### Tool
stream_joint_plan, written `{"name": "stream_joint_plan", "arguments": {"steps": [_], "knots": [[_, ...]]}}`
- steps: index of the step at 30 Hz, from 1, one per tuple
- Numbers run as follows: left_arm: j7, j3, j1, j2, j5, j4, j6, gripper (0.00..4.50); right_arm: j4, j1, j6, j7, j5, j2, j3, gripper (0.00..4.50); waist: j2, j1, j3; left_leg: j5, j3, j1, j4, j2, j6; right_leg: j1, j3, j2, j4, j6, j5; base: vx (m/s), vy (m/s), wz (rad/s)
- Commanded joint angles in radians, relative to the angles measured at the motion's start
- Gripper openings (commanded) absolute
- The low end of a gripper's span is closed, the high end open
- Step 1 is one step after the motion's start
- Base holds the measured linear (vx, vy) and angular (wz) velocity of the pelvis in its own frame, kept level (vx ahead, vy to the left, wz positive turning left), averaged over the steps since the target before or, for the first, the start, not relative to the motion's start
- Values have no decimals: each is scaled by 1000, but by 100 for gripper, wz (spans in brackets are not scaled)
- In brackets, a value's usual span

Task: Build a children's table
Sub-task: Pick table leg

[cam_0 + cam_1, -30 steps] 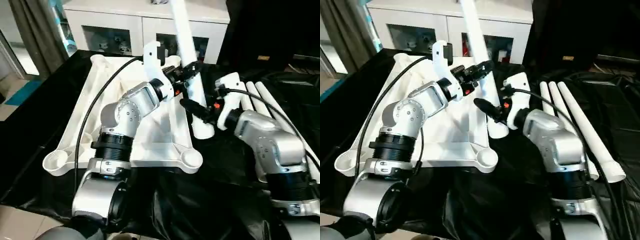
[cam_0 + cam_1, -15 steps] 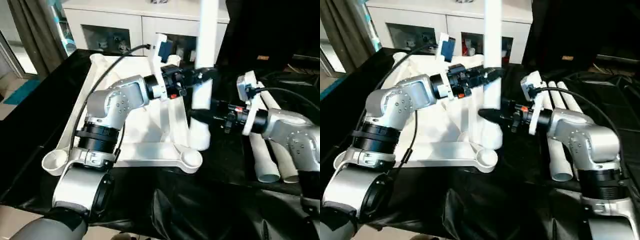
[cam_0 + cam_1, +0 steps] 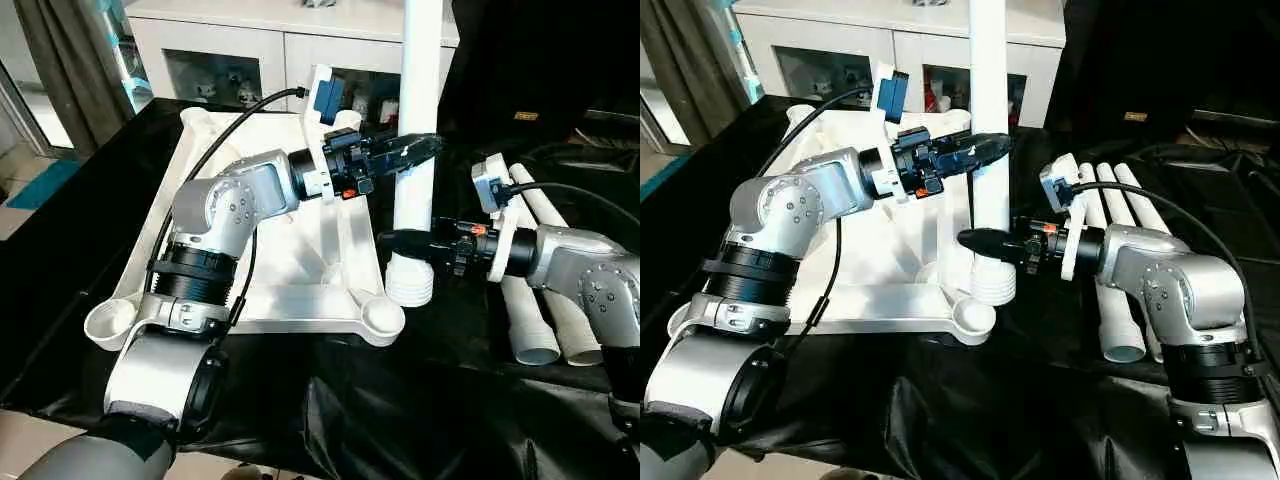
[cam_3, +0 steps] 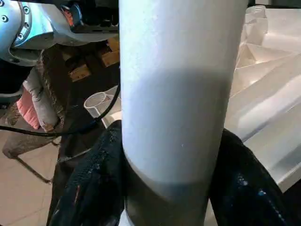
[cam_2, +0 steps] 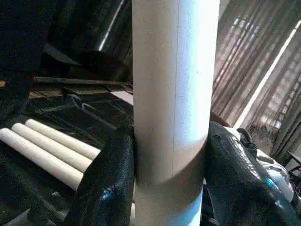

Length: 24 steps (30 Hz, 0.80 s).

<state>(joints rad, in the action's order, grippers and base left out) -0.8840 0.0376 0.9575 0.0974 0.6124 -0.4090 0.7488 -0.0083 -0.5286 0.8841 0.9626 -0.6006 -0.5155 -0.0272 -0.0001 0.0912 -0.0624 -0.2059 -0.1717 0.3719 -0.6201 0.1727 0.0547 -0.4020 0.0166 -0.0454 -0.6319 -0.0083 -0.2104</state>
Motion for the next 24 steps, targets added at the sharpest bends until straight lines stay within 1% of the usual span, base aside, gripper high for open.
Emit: {"name": "stream_joint_plan", "arguments": {"steps": [1,3,4,5,6,7,8,9,10,13,14,15,17,19,21,23,24], "knots": [[43,13,37,-13,11,27,30,252,1,-6,4,-54,24,8,5,190,-26,3,80,45,10,-4,55,44,-109,72,-37,-83,50,-299,101,0,0,0],[66,15,26,-26,13,47,33,252,3,-8,3,-68,27,19,2,189,-27,4,81,51,10,-5,55,43,-107,72,-37,-83,50,-300,105,0,0,0],[123,19,11,-50,2,70,26,273,3,-10,1,-86,29,34,1,188,-26,5,80,49,10,-5,55,44,-107,72,-37,-84,50,-304,109,0,0,0],[123,19,11,-50,2,70,26,273,3,-10,1,-86,29,34,1,188,-27,5,81,48,10,-4,54,44,-107,73,-37,-85,50,-306,114,0,0,0],[164,15,4,-64,-18,79,10,295,0,-10,2,-97,30,41,1,188,-27,5,81,48,10,-4,54,44,-107,73,-37,-85,50,-306,114,0,0,0],[232,-1,-11,-91,-67,86,-34,297,-1,-13,0,-120,34,56,3,188,-28,5,81,50,11,-3,54,46,-110,75,-38,-85,50,-303,119,0,0,0],[251,-7,-16,-101,-81,88,-48,297,1,-14,-1,-125,36,60,5,188,-30,5,81,52,10,-3,54,45,-111,75,-37,-85,51,-299,117,0,0,0],[271,-12,-21,-111,-94,88,-61,297,3,-15,-4,-130,38,63,7,188,-30,5,81,51,10,-3,54,46,-113,75,-38,-85,51,-299,116,0,0,0],[294,-12,-22,-121,-103,82,-67,297,8,-18,-8,-135,42,67,9,188,-33,6,81,47,10,-3,54,44,-114,75,-38,-84,52,-294,107,0,0,0],[355,-1,-21,-142,-115,68,-69,297,15,-21,-12,-144,48,72,12,188,-33,6,80,48,11,-3,54,44,-110,74,-37,-84,53,-287,94,0,0,0],[380,10,-19,-149,-115,61,-69,279,20,-25,-13,-150,51,76,12,188,-34,7,80,49,10,-3,54,43,-109,74,-37,-84,53,-285,93,0,0,0],[413,19,-17,-154,-122,57,-74,269,24,-28,-16,-158,54,80,13,188,-34,7,80,49,10,-3,54,43,-109,74,-37,-84,53,-285,94,0,0,0],[452,29,-18,-161,-135,59,-79,261,33,-35,-17,-174,59,87,10,188,-36,4,80,54,11,-2,53,43,-113,75,-37,-83,52,-286,105,0,0,0],[464,38,-20,-162,-139,66,-78,242,37,-39,-18,-183,60,91,8,188,-37,4,80,58,11,-3,53,42,-116,74,-37,-83,52,-283,101,0,0,0],[472,46,-22,-160,-132,72,-68,217,40,-41,-20,-187,62,94,7,188,-35,5,81,62,11,-4,52,42,-118,72,-37,-83,51,-286,105,0,0,0],[467,49,-24,-158,-118,77,-54,215,41,-43,-21,-187,62,95,5,188,-35,6,81,66,10,-4,52,43,-120,71,-36,-83,50,-289,109,0,0,0],[459,45,-26,-157,-114,80,-51,195,41,-43,-30,-178,61,96,5,188,-34,7,81,67,11,-6,52,44,-120,71,-36,-84,49,-293,114,0,0,0]]}}
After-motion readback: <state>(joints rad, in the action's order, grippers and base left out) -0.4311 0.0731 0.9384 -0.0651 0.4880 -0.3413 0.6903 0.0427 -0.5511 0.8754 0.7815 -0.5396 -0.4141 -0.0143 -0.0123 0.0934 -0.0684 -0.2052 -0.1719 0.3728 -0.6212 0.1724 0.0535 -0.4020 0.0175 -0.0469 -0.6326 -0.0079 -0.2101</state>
